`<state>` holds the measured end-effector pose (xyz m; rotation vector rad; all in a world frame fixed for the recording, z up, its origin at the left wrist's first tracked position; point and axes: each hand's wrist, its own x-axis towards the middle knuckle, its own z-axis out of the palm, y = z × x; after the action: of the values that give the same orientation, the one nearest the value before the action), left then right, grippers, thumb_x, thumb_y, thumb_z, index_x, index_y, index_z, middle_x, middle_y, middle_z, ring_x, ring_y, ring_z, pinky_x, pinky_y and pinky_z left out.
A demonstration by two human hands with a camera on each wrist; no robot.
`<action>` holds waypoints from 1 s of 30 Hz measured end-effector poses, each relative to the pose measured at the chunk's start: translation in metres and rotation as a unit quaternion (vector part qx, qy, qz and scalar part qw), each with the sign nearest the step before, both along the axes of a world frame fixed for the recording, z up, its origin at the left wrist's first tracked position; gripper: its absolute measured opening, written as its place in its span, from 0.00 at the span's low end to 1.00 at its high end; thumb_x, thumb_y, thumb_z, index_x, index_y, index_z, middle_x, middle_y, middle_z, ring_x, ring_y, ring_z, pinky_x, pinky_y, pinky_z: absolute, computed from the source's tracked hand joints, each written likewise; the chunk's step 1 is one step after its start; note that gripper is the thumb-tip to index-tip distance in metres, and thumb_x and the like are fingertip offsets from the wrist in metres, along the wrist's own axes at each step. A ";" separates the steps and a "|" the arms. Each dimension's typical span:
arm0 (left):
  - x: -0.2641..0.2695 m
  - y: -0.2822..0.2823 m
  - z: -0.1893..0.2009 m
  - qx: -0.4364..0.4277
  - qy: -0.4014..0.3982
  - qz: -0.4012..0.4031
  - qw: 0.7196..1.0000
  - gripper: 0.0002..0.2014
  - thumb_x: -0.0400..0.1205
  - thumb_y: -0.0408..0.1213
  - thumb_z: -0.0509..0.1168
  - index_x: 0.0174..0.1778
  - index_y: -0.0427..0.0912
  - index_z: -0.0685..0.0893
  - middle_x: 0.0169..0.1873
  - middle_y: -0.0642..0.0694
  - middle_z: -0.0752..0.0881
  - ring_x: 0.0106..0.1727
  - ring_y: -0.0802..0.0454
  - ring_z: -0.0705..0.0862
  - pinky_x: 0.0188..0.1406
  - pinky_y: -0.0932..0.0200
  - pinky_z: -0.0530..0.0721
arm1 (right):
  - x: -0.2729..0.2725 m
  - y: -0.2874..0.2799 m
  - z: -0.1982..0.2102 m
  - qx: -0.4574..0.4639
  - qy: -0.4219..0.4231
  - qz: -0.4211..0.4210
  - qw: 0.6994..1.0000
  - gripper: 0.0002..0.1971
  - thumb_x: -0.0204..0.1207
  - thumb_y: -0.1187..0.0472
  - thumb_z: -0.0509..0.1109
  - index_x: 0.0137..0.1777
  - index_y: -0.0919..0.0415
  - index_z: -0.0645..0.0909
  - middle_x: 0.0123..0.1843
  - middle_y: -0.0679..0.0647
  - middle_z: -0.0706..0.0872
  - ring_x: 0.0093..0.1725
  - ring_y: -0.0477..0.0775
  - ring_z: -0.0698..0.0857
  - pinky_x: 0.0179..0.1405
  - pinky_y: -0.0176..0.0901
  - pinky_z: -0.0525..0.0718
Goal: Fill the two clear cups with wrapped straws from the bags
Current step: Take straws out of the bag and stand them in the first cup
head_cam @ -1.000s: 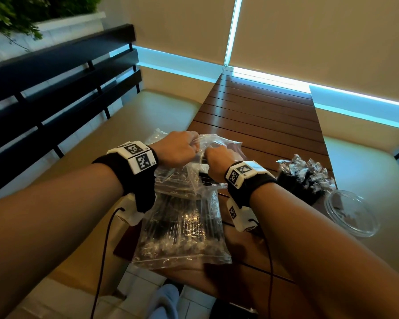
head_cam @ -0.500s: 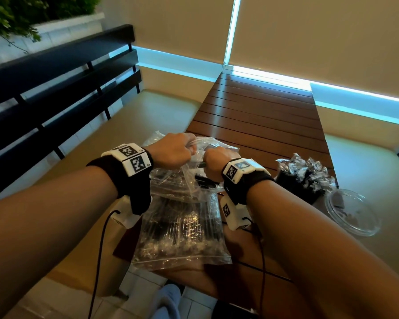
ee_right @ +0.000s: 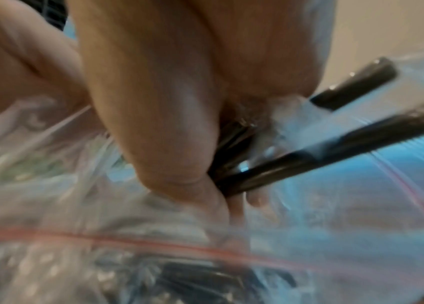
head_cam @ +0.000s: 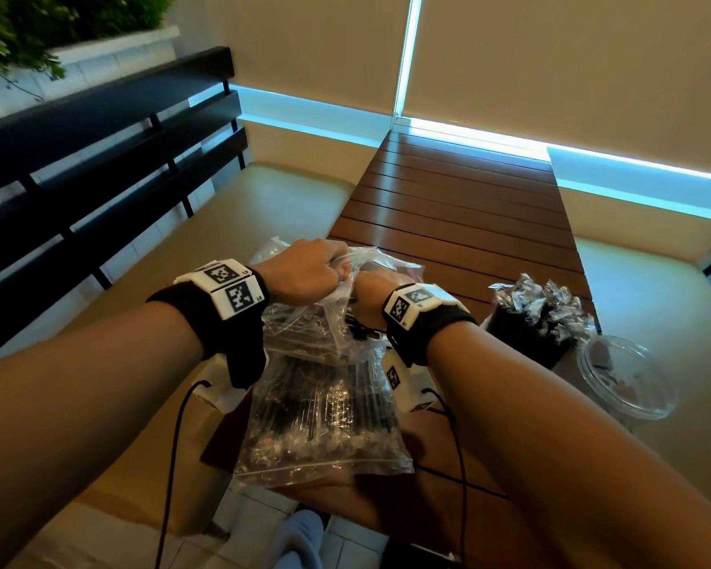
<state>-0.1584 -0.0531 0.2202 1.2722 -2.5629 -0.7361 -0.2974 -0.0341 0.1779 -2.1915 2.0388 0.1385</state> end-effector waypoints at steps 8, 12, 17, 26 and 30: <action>0.008 -0.001 0.000 0.014 0.003 -0.003 1.000 0.10 0.88 0.39 0.58 0.56 0.37 0.82 0.49 0.40 0.86 0.52 0.42 0.83 0.54 0.41 0.80 | 0.008 -0.006 -0.003 0.042 0.069 0.039 0.996 0.16 0.82 0.62 0.65 0.68 0.64 0.78 0.67 0.61 0.82 0.66 0.61 0.81 0.61 0.47 0.78; 0.012 -0.002 -0.001 0.015 -0.002 -0.003 1.000 0.11 0.89 0.40 0.58 0.53 0.36 0.82 0.46 0.38 0.86 0.48 0.40 0.83 0.49 0.42 0.81 | 0.011 -0.002 0.004 -0.001 0.080 0.044 0.996 0.11 0.78 0.53 0.69 0.57 0.56 0.81 0.56 0.53 0.83 0.58 0.58 0.83 0.56 0.53 0.81; 0.015 -0.004 -0.003 0.031 0.007 0.012 0.999 0.10 0.88 0.36 0.57 0.56 0.34 0.81 0.47 0.35 0.86 0.43 0.44 0.83 0.47 0.39 0.83 | 0.007 0.004 -0.001 0.040 -0.005 0.041 0.998 0.09 0.72 0.54 0.74 0.38 0.54 0.77 0.38 0.48 0.77 0.43 0.57 0.82 0.38 0.44 0.77; -0.002 0.026 -0.004 -0.318 -0.032 -0.168 0.932 0.21 0.70 0.29 0.73 0.58 0.43 0.78 0.58 0.43 0.79 0.48 0.50 0.80 0.41 0.59 0.84 | 0.028 0.024 -0.010 0.066 0.015 -0.078 0.995 0.13 0.69 0.61 0.76 0.41 0.61 0.72 0.43 0.61 0.78 0.43 0.62 0.79 0.41 0.48 0.75; -0.015 0.037 -0.008 -0.324 -0.087 -0.307 0.891 0.12 0.75 0.44 0.71 0.54 0.49 0.85 0.47 0.53 0.87 0.46 0.54 0.84 0.49 0.54 0.84 | 0.043 0.027 0.011 0.143 -0.021 -0.103 0.984 0.21 0.60 0.78 0.77 0.50 0.70 0.73 0.38 0.79 0.68 0.33 0.77 0.67 0.39 0.61 0.69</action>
<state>-0.1734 -0.0165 0.2124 0.3257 -2.9742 0.2022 -0.2544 -0.0069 0.1888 -1.7887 2.0600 0.3356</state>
